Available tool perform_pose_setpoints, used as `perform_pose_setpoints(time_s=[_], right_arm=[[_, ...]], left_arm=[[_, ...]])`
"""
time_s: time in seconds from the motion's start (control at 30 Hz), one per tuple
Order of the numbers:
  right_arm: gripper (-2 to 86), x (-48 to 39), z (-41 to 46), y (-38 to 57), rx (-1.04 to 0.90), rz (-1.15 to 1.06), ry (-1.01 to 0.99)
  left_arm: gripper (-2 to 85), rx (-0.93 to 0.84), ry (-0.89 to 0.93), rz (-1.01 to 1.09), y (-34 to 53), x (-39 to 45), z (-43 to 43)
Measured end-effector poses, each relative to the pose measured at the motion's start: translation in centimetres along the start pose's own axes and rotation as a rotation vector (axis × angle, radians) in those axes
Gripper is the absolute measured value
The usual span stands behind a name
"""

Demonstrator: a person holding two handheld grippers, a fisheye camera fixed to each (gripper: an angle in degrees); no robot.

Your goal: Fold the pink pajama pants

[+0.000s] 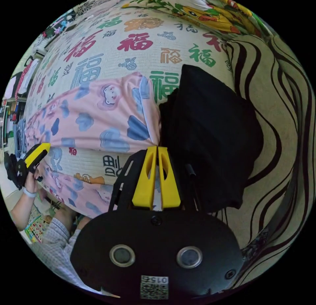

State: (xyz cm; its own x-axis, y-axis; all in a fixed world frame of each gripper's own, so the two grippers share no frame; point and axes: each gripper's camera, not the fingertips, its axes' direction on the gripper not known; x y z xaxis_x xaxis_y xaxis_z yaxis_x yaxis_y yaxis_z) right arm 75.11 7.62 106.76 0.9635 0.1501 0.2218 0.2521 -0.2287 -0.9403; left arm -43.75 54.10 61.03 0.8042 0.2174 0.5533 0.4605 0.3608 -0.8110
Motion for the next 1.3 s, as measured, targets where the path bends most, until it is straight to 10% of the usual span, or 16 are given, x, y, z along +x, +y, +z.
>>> perform_pose_setpoints(time_s=[0.17, 0.43, 0.8, 1.1, 1.3], right_arm=[[5.9, 1.2, 2.6, 0.1, -0.058, -0.144, 0.093], [8.8, 5.7, 3.2, -3.5, 0.099, -0.152, 0.016], [4.1, 11.5, 16.2, -11.0, -0.089, 0.036, -0.016], [5.1, 17.0, 22.2, -10.5, -0.043, 0.161, 0.031], [5.9, 21.4, 23.5, -3.9, 0.184, 0.292, -0.263]], left_arm=[[1.4, -0.196, 0.077, 0.029, -1.4, 2.4, 3.8], [6.6, 0.013, -0.095, 0.054, -3.6, -4.8, -4.7], [2.7, -0.537, -0.296, 0.118, -6.6, -18.3, 6.7], [4.4, -0.427, -0.305, -0.051, -3.5, -22.5, 9.6], [6.4, 0.002, -0.165, -0.344, 7.0, -26.5, 0.5]])
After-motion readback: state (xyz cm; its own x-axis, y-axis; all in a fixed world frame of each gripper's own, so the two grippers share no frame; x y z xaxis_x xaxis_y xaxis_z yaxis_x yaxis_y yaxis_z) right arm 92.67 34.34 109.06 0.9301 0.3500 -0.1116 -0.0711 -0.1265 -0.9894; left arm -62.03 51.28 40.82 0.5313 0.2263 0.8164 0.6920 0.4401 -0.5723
